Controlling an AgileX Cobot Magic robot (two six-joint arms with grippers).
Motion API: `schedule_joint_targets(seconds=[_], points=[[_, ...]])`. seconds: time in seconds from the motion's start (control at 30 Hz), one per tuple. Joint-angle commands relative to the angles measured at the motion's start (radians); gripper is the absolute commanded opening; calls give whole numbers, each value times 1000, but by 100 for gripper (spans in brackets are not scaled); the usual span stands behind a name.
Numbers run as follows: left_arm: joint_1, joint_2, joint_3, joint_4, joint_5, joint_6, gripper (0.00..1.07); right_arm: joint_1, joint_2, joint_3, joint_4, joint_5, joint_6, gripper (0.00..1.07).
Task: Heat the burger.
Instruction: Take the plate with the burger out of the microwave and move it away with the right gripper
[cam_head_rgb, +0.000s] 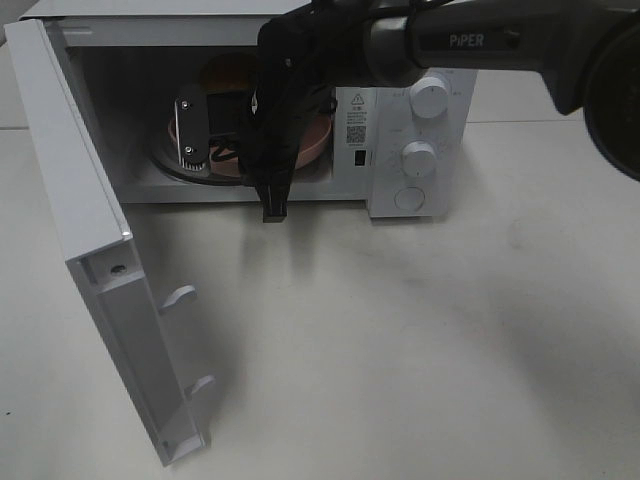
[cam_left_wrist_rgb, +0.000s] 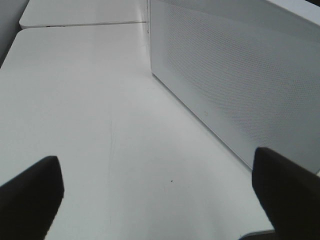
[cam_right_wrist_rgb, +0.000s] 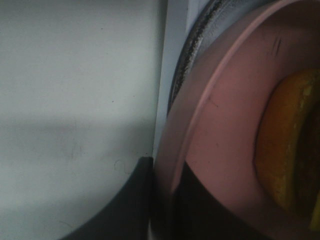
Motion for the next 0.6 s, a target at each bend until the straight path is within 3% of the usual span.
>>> schedule_joint_targets(seconds=[0.03, 0.6], points=[[1, -21, 4, -1, -8, -7, 97, 2, -64, 58, -27, -67, 3, 0], [1, -21, 4, -1, -8, -7, 97, 2, -221, 291, -57, -217, -5, 0]])
